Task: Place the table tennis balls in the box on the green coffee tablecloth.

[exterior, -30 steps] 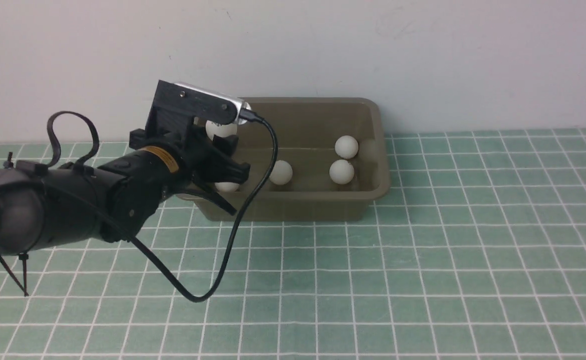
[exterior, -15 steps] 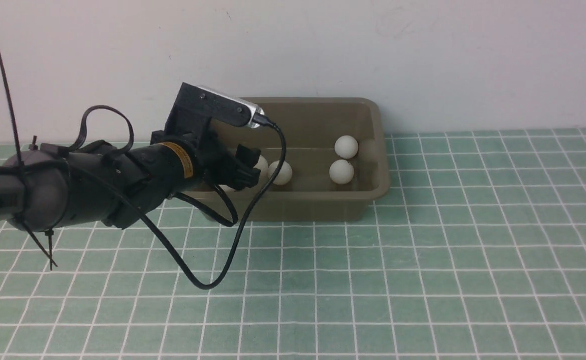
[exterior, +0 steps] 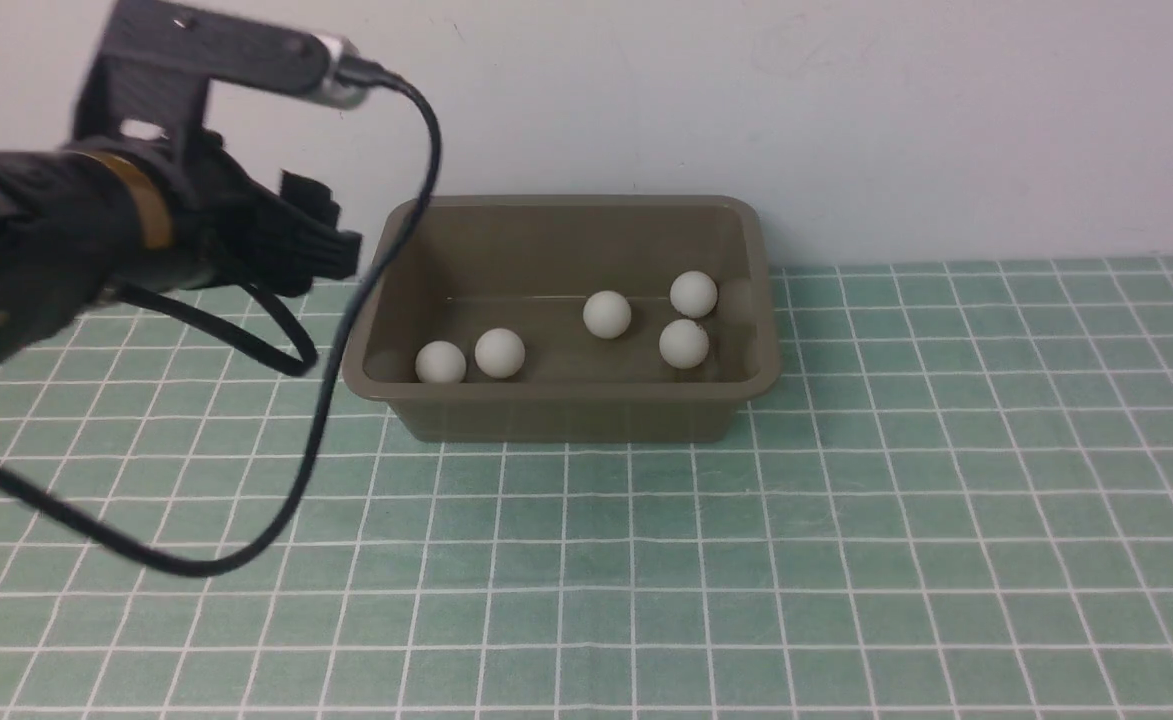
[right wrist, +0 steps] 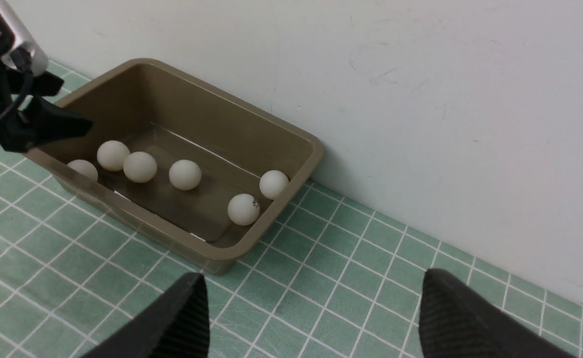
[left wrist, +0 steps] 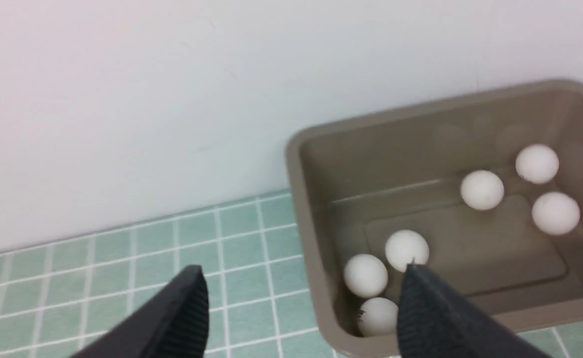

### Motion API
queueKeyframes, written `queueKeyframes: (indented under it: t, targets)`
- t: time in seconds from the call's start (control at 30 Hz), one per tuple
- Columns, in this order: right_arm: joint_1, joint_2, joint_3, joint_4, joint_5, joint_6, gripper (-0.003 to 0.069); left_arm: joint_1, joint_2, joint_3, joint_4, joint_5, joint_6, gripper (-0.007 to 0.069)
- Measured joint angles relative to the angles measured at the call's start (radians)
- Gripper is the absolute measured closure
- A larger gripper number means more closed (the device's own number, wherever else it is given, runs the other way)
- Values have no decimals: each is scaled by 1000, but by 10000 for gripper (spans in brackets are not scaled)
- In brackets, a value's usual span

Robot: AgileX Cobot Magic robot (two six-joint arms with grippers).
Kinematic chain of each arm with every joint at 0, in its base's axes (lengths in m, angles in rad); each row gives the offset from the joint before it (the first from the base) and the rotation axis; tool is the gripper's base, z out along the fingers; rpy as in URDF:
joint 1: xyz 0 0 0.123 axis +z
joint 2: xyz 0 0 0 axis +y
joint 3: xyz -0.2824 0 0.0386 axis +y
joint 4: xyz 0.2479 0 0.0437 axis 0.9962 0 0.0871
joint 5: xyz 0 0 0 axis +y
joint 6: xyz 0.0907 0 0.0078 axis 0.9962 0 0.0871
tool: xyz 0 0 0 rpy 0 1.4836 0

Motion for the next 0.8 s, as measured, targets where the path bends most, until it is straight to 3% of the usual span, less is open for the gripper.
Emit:
queueKeyframes:
  t: [0.17, 0.3, 0.53, 0.8]
  targets:
    - [0, 0, 0, 0, -2, 0, 144, 0, -133, 0, -2, 106, 32, 178]
    - [0, 0, 0, 0, -2, 0, 144, 0, -224, 0, 13, 189, 128, 178]
    - [0, 0, 0, 0, -2, -2, 144, 0, -363, 5, -12, 350, 458, 178]
    - [0, 0, 0, 0, 13, -50, 144, 0, -526, 69, -262, 355, 867, 178]
